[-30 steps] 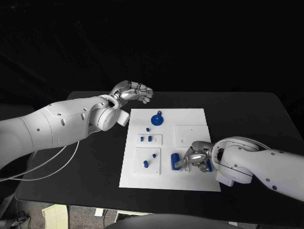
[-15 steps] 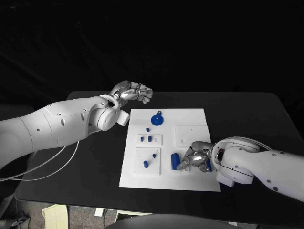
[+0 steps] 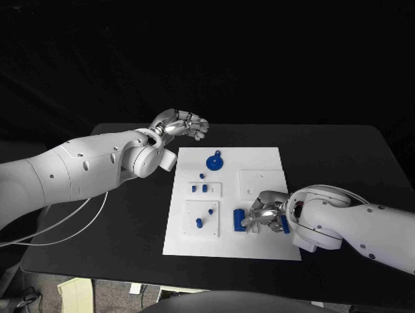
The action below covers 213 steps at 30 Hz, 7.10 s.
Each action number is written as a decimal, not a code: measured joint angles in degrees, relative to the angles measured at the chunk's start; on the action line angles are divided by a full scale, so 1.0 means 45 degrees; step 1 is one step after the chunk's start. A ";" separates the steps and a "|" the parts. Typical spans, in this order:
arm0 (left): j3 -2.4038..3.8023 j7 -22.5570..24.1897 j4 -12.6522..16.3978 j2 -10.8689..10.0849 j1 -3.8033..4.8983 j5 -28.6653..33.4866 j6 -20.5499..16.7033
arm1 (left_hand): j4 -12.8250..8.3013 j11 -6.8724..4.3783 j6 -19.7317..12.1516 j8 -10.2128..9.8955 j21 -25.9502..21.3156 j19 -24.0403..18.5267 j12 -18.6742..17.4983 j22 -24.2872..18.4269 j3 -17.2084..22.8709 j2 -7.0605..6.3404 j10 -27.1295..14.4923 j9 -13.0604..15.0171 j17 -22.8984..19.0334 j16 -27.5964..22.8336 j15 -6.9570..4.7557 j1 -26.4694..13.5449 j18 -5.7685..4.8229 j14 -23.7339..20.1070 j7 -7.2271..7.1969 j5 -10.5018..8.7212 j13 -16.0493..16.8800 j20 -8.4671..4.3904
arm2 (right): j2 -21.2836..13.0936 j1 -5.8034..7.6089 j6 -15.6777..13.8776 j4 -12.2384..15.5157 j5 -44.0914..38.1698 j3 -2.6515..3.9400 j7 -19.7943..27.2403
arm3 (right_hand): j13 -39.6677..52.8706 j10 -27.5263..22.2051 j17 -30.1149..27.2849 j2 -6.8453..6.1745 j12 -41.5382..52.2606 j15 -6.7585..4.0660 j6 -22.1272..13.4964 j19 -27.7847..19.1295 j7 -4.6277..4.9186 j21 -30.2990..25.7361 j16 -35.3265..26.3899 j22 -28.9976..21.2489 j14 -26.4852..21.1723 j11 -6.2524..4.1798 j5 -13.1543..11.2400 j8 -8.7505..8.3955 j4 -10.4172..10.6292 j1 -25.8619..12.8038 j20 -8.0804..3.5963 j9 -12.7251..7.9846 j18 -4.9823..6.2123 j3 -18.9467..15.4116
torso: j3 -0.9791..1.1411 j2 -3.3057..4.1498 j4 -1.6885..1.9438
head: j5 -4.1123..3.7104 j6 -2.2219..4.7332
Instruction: Assemble the parts on the task board
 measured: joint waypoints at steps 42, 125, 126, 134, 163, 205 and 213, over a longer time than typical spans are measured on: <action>-0.0001 -0.0016 -0.0018 -0.0008 0.0000 0.0001 0.0036 | 0.0049 0.0000 -0.0028 0.0000 -0.0055 0.0046 0.0000 0.0020 -0.0049 0.0000 0.0000 -0.0023 0.0084 -0.0138 0.0028 0.0000 0.0110 -0.0029 -0.0028 0.0000 0.0003 0.0046 | 0.0229 -0.0124 0.0203 0.0087 -0.1849 0.0013 -0.0168 | 0.0170 0.0139 0.0104 -0.0844 -0.0161 -0.0007 0.0511 0.0047 0.0054 0.0000 -0.0147 0.0005 0.0132 -0.0044 0.0112 -0.0341 -0.1467 0.0910 0.0137 -0.0281 0.0146 -0.0177 | 0.0000 -0.0002 -0.0001 | 0.0026 -0.0138; -0.0050 -0.0108 -0.0064 0.0045 -0.0001 0.0003 0.0174 | 0.0049 0.0000 -0.0024 0.0047 -0.0148 0.0045 0.0000 0.0064 -0.0049 0.0042 0.0000 -0.0041 0.0187 -0.0204 0.0027 -0.0042 0.0083 -0.0027 -0.0024 0.0000 -0.0003 0.0045 | -0.1925 -0.0136 0.0402 -0.0183 -0.3052 0.0117 -0.0528 | 0.0451 0.0473 0.0238 -0.1618 -0.0360 0.0002 0.0704 0.0091 0.0073 0.0000 -0.0198 0.0009 0.0175 -0.0064 0.0110 -0.0087 0.0271 -0.0097 0.0180 0.0598 0.0419 0.0465 | -0.0015 0.0007 0.0011 | -0.0891 0.0283; -0.0050 -0.0111 -0.0064 0.0038 -0.0001 0.0003 0.0175 | 0.0049 0.0000 -0.0024 0.0047 -0.0148 0.0045 0.0000 0.0063 -0.0049 0.0042 -0.0001 -0.0040 0.0187 -0.0239 0.0027 -0.0042 0.0083 -0.0027 -0.0024 0.0000 -0.0003 0.0045 | -0.1876 -0.0159 0.0402 -0.0186 -0.3152 0.0127 -0.0528 | 0.0451 0.0473 0.0238 -0.1617 -0.0360 0.0003 0.0734 0.0090 0.0066 0.0000 -0.0198 0.0009 0.0175 -0.0064 0.0110 -0.0087 0.0275 -0.0097 0.0181 0.0607 0.0419 0.0469 | -0.0015 0.0007 0.0011 | -0.0889 0.0276; -0.0050 -0.0135 -0.0059 -0.0003 -0.0001 0.0004 0.0188 | 0.0049 0.0000 -0.0024 0.0047 -0.0148 0.0045 0.0000 0.0063 -0.0049 0.0042 0.0000 -0.0040 0.0198 -0.0239 0.0027 -0.0041 0.0080 -0.0027 -0.0024 0.0000 -0.0003 0.0045 | -0.1598 -0.0369 0.0406 -0.0236 -0.4376 0.0171 -0.0607 | 0.0428 0.0475 0.0237 -0.1768 -0.0417 -0.0021 0.0702 0.0089 0.0025 0.0055 -0.0198 0.0008 0.0162 -0.0063 0.0110 -0.0083 0.0435 0.0054 0.0184 0.2742 0.0405 0.0629 | -0.0004 0.0001 0.0010 | -0.0852 0.0206; -0.0051 -0.0238 -0.0072 -0.0024 -0.0001 0.0004 0.0359 | 0.0049 -0.0047 -0.0024 0.0097 -0.0148 0.0045 0.0000 0.0088 -0.0049 0.0041 -0.0047 -0.0050 0.0238 -0.0297 0.0073 -0.0041 0.0178 -0.0073 -0.0024 0.0000 -0.0014 0.0046 | -0.0766 -0.0588 0.0264 -0.0204 -0.6506 0.0016 -0.0887 | 0.0339 0.0377 0.0217 -0.1088 -0.0594 -0.0024 0.0708 -0.0031 -0.0071 0.0125 -0.0244 0.0004 0.0149 -0.0018 0.0854 0.0471 -0.0638 0.0738 0.0395 0.3735 0.0364 0.1607 | -0.0006 0.0001 0.0009 | -0.0801 0.0060; -0.0052 -0.0262 -0.0042 -0.0055 0.0001 0.0005 0.0390 | 0.0049 -0.0047 -0.0024 0.0097 -0.0196 0.0045 0.0000 0.0105 -0.0049 0.0041 -0.0047 -0.0059 0.0285 -0.0345 0.0071 -0.0041 0.0100 -0.0072 -0.0023 0.0000 -0.0023 0.0046 | -0.0614 -0.0444 -0.2033 -0.0121 0.0052 0.0116 -0.0727 | 0.0496 0.0593 0.0206 -0.0723 -0.0505 -0.0120 0.0861 0.0188 -0.0044 0.0223 -0.0243 0.0001 0.0195 -0.0135 0.2564 -0.0438 -0.0937 -0.0153 0.0313 0.0959 0.0439 0.0909 | -0.0009 0.0000 0.0004 | -0.0742 0.0034; -0.0053 -0.0263 -0.0028 -0.0053 0.0002 0.0000 0.0390 | 0.0049 -0.0047 -0.0024 0.0097 -0.0196 0.0045 0.0000 0.0117 -0.0049 0.0041 -0.0047 -0.0070 0.0298 -0.0345 0.0071 -0.0041 0.0097 -0.0071 -0.0024 0.0000 -0.0022 0.0046 | -0.0451 -0.0443 -0.1955 -0.0267 0.0028 0.0096 -0.0773 | 0.0490 0.0592 0.0206 -0.0723 -0.0506 -0.0117 0.0861 0.0187 -0.0045 0.0222 -0.0243 0.0000 0.0193 -0.0134 0.2515 -0.0438 -0.0901 -0.0152 0.0314 0.0959 0.0445 0.0873 | 0.0007 0.0002 0.0002 | -0.0714 0.0022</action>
